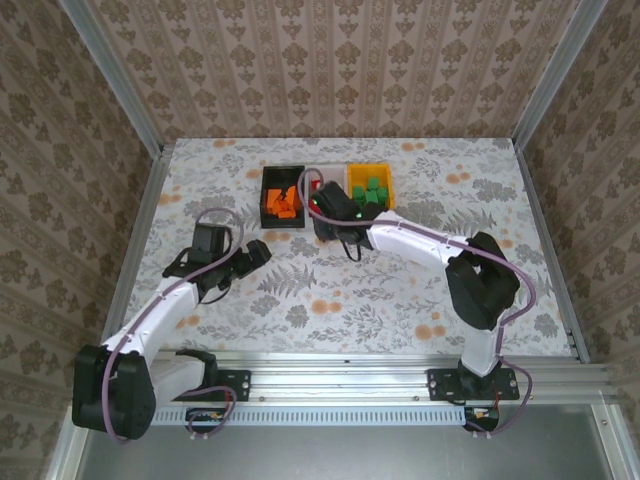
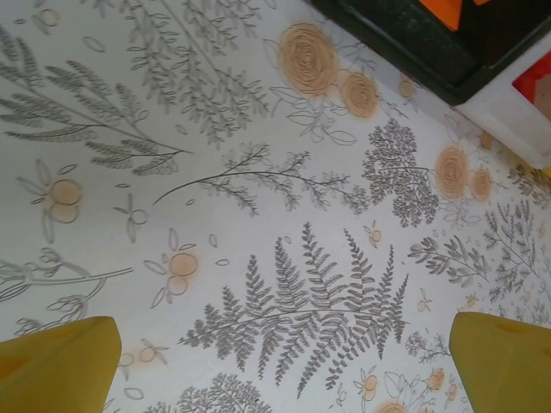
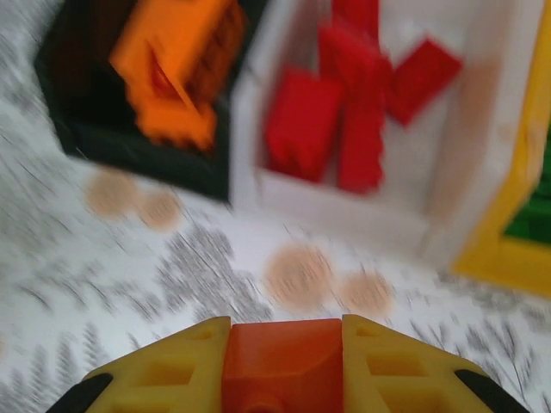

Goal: Sort the legos into containers by color

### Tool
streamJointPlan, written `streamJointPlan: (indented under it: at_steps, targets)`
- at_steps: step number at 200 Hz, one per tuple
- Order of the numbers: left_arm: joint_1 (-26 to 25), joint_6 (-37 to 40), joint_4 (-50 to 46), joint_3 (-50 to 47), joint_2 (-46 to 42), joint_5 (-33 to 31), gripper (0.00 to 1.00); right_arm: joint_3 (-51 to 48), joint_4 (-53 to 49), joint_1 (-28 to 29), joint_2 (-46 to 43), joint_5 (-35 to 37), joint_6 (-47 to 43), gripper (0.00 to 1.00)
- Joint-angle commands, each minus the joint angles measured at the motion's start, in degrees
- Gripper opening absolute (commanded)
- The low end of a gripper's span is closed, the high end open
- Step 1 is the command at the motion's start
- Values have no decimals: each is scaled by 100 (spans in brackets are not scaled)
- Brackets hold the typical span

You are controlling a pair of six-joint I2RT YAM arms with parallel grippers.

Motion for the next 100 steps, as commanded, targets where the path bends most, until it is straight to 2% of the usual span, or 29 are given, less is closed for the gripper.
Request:
streamJointPlan:
  at_steps: [1,62,100]
  targets:
    - [145,-51,-362,-50,-202,134,100,742,-151,-7,531,-183,-117,28]
    - [448,106,-572,-138,-447,399,100,3649,-1136,-56,2449,-561,-339,29]
    - [576,198,-638,-178,-563,617,100,4463,-1187,-205,3206,-823,-489,30]
